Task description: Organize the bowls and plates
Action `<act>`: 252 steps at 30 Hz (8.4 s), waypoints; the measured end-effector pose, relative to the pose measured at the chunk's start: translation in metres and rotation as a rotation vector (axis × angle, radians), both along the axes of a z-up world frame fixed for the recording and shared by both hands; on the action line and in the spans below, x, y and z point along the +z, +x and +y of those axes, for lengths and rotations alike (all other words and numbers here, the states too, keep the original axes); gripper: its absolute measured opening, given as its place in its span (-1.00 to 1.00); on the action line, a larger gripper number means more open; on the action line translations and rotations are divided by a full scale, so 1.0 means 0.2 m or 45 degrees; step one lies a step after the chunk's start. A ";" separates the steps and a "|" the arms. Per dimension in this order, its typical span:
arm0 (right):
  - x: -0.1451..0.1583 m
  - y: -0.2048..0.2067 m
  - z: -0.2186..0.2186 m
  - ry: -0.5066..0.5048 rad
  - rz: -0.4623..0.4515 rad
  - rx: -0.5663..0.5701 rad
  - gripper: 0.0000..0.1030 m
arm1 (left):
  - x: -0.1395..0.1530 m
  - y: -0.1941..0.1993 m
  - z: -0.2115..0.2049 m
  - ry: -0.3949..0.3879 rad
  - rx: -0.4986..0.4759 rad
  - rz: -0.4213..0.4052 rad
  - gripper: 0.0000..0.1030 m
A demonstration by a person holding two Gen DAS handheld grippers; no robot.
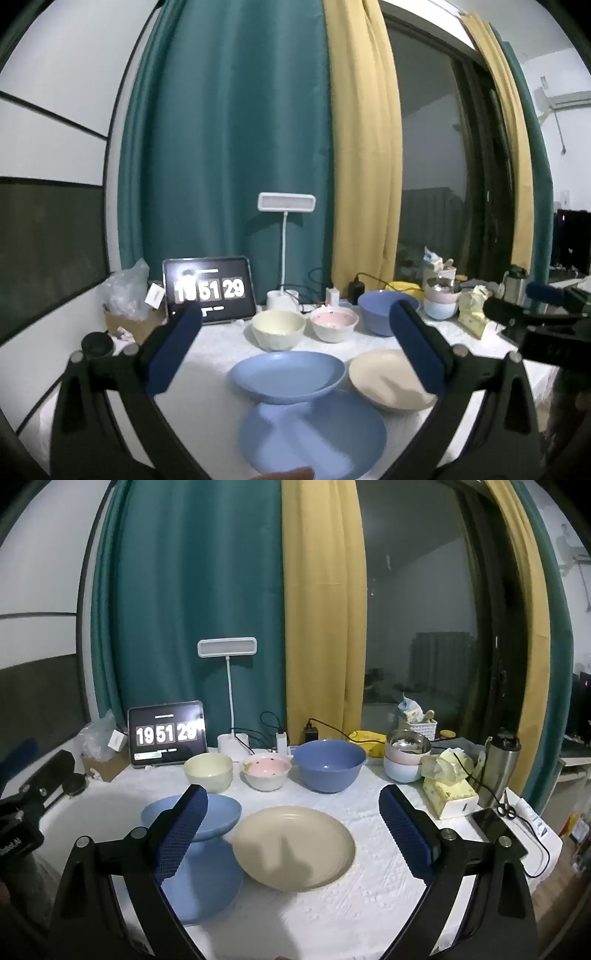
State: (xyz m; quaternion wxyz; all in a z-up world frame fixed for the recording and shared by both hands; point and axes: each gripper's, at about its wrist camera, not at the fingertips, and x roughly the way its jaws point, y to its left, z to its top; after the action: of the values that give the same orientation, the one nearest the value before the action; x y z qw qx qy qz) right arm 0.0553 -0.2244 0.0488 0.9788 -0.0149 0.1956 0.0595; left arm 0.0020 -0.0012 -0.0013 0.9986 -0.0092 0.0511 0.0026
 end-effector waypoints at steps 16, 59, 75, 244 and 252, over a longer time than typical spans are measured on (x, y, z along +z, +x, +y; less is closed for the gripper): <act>-0.01 -0.02 -0.04 0.033 -0.044 0.012 0.88 | -0.02 0.01 -0.01 -0.014 -0.052 0.044 0.98; -0.05 0.00 -0.02 0.016 -0.011 0.020 0.88 | -0.02 0.00 0.01 -0.014 -0.061 0.050 0.98; -0.05 0.01 -0.01 0.013 -0.008 0.021 0.88 | -0.02 0.00 0.01 -0.015 -0.061 0.052 0.98; -0.51 0.78 0.25 -0.031 0.436 0.071 -0.33 | -0.49 0.84 0.26 -0.144 0.055 0.663 0.21; -0.57 0.86 0.41 -0.043 0.485 0.110 -0.33 | -0.59 0.92 0.42 -0.164 0.109 0.739 0.21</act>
State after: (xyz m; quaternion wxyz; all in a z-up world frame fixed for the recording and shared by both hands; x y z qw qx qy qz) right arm 0.2280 -0.1430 -0.0653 0.9202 -0.0284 0.3773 0.1000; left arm 0.1855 0.0826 -0.1197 0.9386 -0.0735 0.3342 0.0441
